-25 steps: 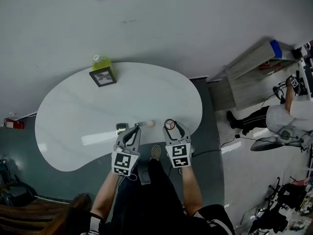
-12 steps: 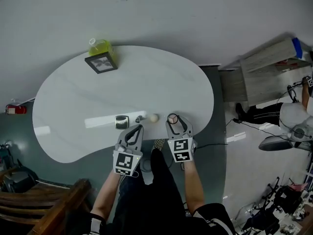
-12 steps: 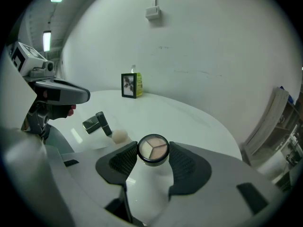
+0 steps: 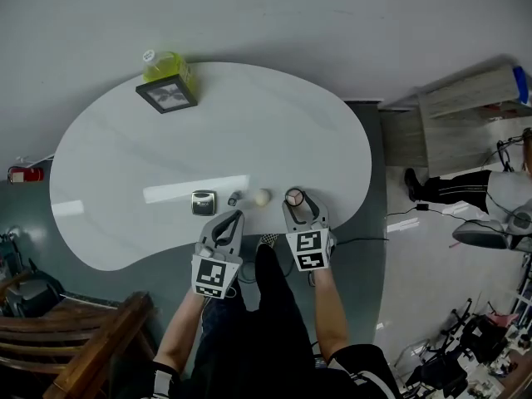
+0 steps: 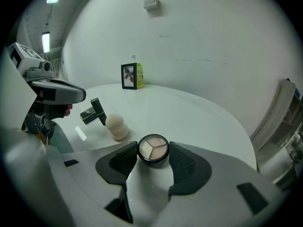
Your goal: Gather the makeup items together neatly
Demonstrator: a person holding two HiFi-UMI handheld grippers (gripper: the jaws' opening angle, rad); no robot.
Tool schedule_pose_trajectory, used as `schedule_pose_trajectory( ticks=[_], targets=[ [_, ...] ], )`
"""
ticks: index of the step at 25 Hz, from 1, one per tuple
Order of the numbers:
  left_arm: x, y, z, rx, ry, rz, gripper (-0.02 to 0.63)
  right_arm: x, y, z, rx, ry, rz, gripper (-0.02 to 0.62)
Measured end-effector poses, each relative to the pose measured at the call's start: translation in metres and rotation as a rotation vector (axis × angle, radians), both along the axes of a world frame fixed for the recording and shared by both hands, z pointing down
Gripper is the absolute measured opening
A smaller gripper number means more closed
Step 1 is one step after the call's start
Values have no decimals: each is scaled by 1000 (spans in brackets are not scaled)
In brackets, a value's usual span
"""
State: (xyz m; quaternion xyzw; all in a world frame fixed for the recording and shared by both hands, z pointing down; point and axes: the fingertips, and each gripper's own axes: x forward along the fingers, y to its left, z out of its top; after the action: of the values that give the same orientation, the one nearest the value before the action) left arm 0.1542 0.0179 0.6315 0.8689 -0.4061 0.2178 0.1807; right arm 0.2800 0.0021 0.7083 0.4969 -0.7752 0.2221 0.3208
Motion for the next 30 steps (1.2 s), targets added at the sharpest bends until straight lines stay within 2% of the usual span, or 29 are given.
schedule_pose_trajectory(
  ticks=[21, 30],
  targets=[
    [1, 1, 9, -27, -14, -4, 20, 5, 0, 14, -33, -1, 50, 233],
    [2, 2, 4, -16, -14, -2, 20, 9, -2, -2, 0, -19, 60, 233]
  ],
)
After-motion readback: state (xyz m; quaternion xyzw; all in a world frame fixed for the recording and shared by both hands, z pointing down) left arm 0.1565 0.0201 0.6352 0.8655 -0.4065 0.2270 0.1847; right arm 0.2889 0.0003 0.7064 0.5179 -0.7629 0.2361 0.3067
